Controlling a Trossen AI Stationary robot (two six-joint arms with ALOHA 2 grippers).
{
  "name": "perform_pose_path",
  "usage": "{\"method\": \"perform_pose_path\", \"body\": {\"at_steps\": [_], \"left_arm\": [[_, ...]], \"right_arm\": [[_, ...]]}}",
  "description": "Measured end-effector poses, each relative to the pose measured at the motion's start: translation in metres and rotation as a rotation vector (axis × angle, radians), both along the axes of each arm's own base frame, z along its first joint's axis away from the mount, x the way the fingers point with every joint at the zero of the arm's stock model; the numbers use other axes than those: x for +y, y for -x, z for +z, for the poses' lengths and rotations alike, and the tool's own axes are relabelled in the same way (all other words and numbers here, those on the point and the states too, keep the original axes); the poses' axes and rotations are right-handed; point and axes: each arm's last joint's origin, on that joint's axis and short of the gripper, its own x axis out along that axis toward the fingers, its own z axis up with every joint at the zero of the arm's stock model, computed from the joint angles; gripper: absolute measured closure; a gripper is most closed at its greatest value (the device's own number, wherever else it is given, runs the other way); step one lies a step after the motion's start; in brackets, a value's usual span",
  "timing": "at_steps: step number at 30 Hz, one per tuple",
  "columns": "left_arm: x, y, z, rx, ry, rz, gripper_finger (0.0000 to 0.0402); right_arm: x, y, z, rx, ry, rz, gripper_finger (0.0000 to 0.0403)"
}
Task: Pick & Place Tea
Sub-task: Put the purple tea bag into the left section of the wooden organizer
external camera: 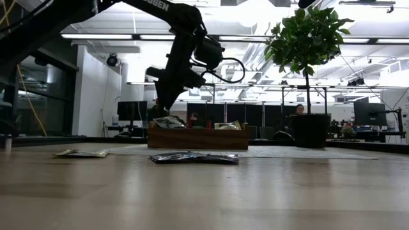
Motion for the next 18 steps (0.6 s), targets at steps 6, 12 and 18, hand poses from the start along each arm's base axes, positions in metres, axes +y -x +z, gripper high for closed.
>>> {"method": "perform_pose_path", "body": {"at_steps": [6, 12, 18], "left_arm": [[0.002, 0.001, 0.001, 0.029, -0.067, -0.003, 0.0254], [0.002, 0.0, 0.004, 0.012, -0.087, 0.023, 0.0254], [0.001, -0.008, 0.031, -0.179, 0.009, 0.082, 0.0266]], "right_arm": [[0.0, 0.0, 0.0, 0.0, 0.001, 0.0, 0.0403], [0.0, 0.0, 0.0, -0.001, 0.003, -0.001, 0.0403], [0.0, 0.0, 0.0, -0.005, 0.015, -0.002, 0.0403]]}}
